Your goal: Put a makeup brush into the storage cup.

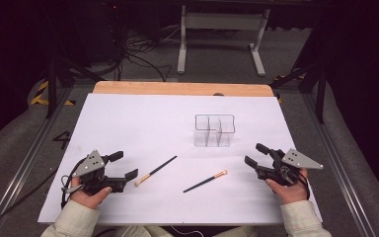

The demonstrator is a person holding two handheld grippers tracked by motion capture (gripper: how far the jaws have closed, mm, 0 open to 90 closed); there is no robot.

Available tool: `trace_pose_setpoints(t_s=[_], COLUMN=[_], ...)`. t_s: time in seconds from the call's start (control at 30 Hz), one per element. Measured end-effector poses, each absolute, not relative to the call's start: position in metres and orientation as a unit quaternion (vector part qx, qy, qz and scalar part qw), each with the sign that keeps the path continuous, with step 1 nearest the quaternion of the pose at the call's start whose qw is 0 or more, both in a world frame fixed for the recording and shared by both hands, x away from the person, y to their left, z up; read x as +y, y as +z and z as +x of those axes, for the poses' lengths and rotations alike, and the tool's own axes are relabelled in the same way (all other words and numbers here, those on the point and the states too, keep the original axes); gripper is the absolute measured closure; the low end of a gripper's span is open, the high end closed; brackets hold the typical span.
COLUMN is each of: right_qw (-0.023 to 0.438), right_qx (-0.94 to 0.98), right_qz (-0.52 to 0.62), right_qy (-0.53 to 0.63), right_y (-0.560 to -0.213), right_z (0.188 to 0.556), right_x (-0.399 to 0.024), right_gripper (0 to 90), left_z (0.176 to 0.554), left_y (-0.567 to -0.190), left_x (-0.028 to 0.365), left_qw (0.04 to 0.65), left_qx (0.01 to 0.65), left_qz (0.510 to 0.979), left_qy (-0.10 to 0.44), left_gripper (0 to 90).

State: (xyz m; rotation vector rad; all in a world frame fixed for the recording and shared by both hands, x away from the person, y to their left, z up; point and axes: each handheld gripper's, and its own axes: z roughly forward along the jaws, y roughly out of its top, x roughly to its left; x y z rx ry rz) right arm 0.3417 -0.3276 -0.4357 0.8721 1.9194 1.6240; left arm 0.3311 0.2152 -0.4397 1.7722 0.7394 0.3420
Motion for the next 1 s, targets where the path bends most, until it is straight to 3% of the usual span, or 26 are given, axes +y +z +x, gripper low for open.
trace_pose_setpoints(t_s=[1.0], right_qw=[0.221], right_qx=[0.715], right_qz=[0.324], right_qy=[0.579], right_y=[-0.4284], right_z=[0.3447], right_x=[-0.3258], right_gripper=[33.4], left_z=[0.3299], left_y=[-0.4335], left_x=[0.2078], left_qw=[0.563], left_qx=[0.313], left_qz=[0.752], left_qy=[0.141], left_gripper=[13.3])
